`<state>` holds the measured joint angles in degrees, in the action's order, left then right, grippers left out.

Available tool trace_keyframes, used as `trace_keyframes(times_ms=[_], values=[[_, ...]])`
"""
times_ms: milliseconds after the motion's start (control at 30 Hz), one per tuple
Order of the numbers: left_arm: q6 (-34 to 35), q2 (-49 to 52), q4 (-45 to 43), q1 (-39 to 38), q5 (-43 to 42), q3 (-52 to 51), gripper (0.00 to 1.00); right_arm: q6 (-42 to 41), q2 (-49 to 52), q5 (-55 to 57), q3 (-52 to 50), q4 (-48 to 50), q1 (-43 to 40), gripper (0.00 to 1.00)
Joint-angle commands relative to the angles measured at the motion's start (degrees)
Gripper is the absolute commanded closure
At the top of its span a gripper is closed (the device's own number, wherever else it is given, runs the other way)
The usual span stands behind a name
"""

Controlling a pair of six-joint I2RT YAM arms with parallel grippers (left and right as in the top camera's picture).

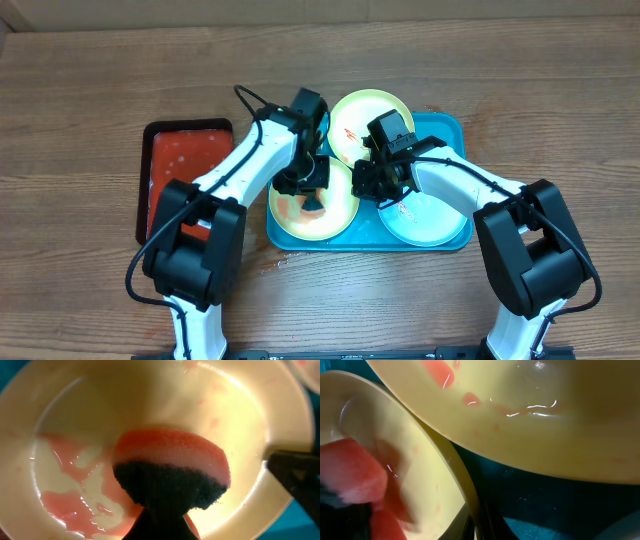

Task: Clean dirty plates on tray and stack at the side
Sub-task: 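Grasp the sponge with the left gripper and scrub the lower-left yellow plate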

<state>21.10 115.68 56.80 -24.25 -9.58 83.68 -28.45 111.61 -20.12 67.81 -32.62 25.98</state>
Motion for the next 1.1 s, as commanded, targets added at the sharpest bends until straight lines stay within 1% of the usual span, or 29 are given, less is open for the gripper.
trace_keyframes(times_ms=[0, 67, 133, 233, 333, 400, 467, 533, 600, 667, 700, 733, 800, 867, 1067], values=[[1.2, 0.9, -2.1, -0.2, 3.5, -4.0, 0.96, -0.1, 0.3, 0.6, 1.0, 0.2, 0.0, 0.91], [1.2, 0.9, -5.9, -0.2, 3.9, -7.4, 0.96, -0.1, 0.3, 0.6, 1.0, 0.2, 0.0, 0.91], [1.2, 0.9, -6.8, -0.2, 6.5, -8.7, 0.96, -0.1, 0.3, 0.6, 1.0, 0.2, 0.0, 0.91], [1.2, 0.9, -5.8, 0.0, 15.6, -8.8, 0.96, -0.1, 0.3, 0.6, 1.0, 0.2, 0.0, 0.91], [1.3, 0.8, -2.9, 0.3, 25.8, -7.6, 0.96, -0.1, 0.3, 0.6, 1.0, 0.0, 0.0, 0.92], [1.9, 0.8, -0.6, 0.5, 30.4, -6.1, 0.96, -0.1, 0.3, 0.6, 1.0, 0.0, 0.0, 0.92], [1.9, 0.8, 0.7, 0.7, 31.6, -4.3, 0.96, -0.1, 0.3, 0.6, 1.0, 0.1, 0.0, 0.92], [2.3, 0.8, 1.7, 0.7, 30.4, -1.9, 0.96, -0.1, 0.3, 0.6, 1.0, 0.2, 0.0, 0.92], [2.3, 0.8, 1.7, 0.7, 26.8, 0.1, 0.96, -0.1, 0.3, 0.6, 1.0, 0.3, 0.0, 0.92], [1.9, 0.8, 1.6, 0.6, 18.6, 1.7, 0.96, -0.1, 0.3, 0.6, 1.0, 0.2, 0.0, 0.92], [1.3, 0.8, 0.3, 0.6, 8.3, 1.9, 0.96, -0.1, 0.3, 0.6, 1.0, 0.2, 0.0, 0.92], [1.2, 0.8, -0.4, 0.6, 3.7, 1.7, 0.96, -0.1, 0.3, 0.6, 1.0, 0.2, 0.0, 0.92], [1.2, 0.9, -2.1, 0.4, -1.8, 0.9, 0.96, -0.1, 0.3, 0.6, 1.0, 0.2, 0.0, 0.92], [1.2, 0.9, -3.3, 0.0, -3.8, -0.3, 0.96, -0.1, 0.3, 0.6, 1.0, 0.2, 0.0, 0.92], [1.2, 0.9, -6.2, -1.2, -3.3, -6.0, 0.96, -0.1, 0.3, 0.6, 1.0, 0.3, 0.0, 0.92]])
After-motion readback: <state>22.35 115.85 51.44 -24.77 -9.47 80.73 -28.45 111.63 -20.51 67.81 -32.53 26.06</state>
